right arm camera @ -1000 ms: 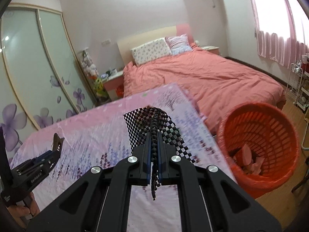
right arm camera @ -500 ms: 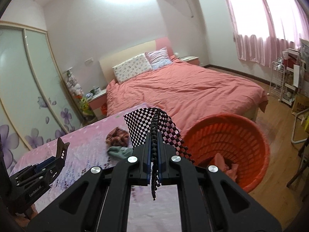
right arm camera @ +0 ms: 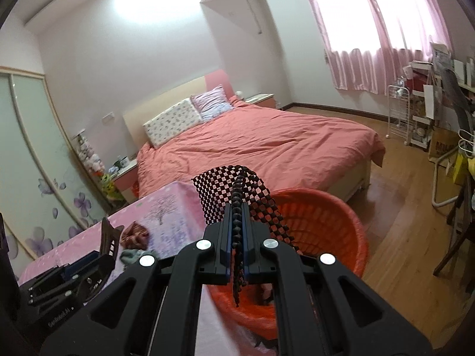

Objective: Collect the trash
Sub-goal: 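Carry the mesh pad and hair clip over the orange basket, then open both tools to drop the pad and clip into the basket, then grasp the grey-green cloth with the left tool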

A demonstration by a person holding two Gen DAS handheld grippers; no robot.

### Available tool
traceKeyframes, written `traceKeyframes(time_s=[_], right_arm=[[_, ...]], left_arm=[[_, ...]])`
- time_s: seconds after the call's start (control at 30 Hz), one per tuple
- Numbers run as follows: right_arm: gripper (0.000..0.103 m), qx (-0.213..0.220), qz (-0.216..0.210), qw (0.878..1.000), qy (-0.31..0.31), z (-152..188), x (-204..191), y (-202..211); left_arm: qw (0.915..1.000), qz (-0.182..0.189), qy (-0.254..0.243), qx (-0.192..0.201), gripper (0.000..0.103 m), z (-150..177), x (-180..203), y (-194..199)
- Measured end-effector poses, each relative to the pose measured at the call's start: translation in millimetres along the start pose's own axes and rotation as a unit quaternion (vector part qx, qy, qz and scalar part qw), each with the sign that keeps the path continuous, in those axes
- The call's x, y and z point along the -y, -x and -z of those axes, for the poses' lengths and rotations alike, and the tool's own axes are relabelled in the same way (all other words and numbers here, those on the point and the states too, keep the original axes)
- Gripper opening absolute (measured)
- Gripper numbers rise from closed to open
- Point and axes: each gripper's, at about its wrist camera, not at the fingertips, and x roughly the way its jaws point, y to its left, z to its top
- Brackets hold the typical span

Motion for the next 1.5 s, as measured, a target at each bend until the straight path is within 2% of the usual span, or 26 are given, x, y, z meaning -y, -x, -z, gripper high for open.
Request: traceKeyframes(time_s=[0.37,0.67,0.73,0.77,0.8,0.83,0.87,1.07,1.17,1.23,1.3,1.43,1.5], right_arm=[[0.005,-0.021,0.017,0.999,-0.04,3.6,47.2,-27.6],[0.006,-0.051,0.007,0.997,-0.065,7.9,64.3,-48.3],[0.007,-0.066,-0.001,0.996,-0.066,10.2,65.3,-55.5],[0.014,-0.072,-0.002,0.995,-0.065,11.0,66.1,-58.2],[0.023,-0.081,-0.003,0.995,-0.064,13.3,66.0,-62.3],[0.039,-0.086,-0.004,0.994,-0.063,15.6,65.9,-64.5],[0.049,-0.088,-0.004,0.994,-0.062,17.3,67.7,-65.4],[0.051,-0.096,0.003,0.994,-0.048,27.1,61.2,-62.6],[0.055,-0.092,0.013,0.995,-0.031,26.4,58.3,-62.6],[0.055,-0.088,0.018,0.996,-0.019,27.5,53.8,-61.0],[0.055,-0.086,0.022,0.996,-0.006,30.4,47.1,-59.0],[0.056,-0.092,0.022,0.995,0.014,39.5,33.7,-60.9],[0.056,-0.096,0.019,0.995,0.022,43.4,27.5,-62.3]], left_arm=[[0.9984,0.039,-0.027,-0.032,0.032,-5.4,47.1,-69.6],[0.9968,0.042,-0.03,-0.062,0.032,3.7,51.5,-107.0],[0.9968,0.037,-0.027,-0.066,0.039,6.2,48.3,-110.9],[0.9968,0.034,-0.026,-0.068,0.041,7.3,46.6,-112.5],[0.9969,0.026,-0.024,-0.07,0.046,9.7,42.2,-113.9],[0.997,0.022,-0.022,-0.071,0.048,11.0,37.6,-113.1],[0.997,0.019,-0.019,-0.072,0.049,11.0,33.8,-113.2],[0.9969,-0.014,0.008,-0.077,0.056,19.6,-0.6,-110.3],[0.9964,-0.042,0.014,-0.072,0.065,23.9,-19.3,-104.3],[0.995,-0.075,0.018,-0.062,0.074,29.6,-36.8,-97.3],[0.9912,-0.116,0.03,-0.056,0.078,32.7,-61.9,-93.3],[0.981,-0.165,0.084,-0.06,0.079,35.9,-108.3,-90.1],[0.9763,-0.177,0.107,-0.064,0.078,35.8,-124.5,-91.7]])
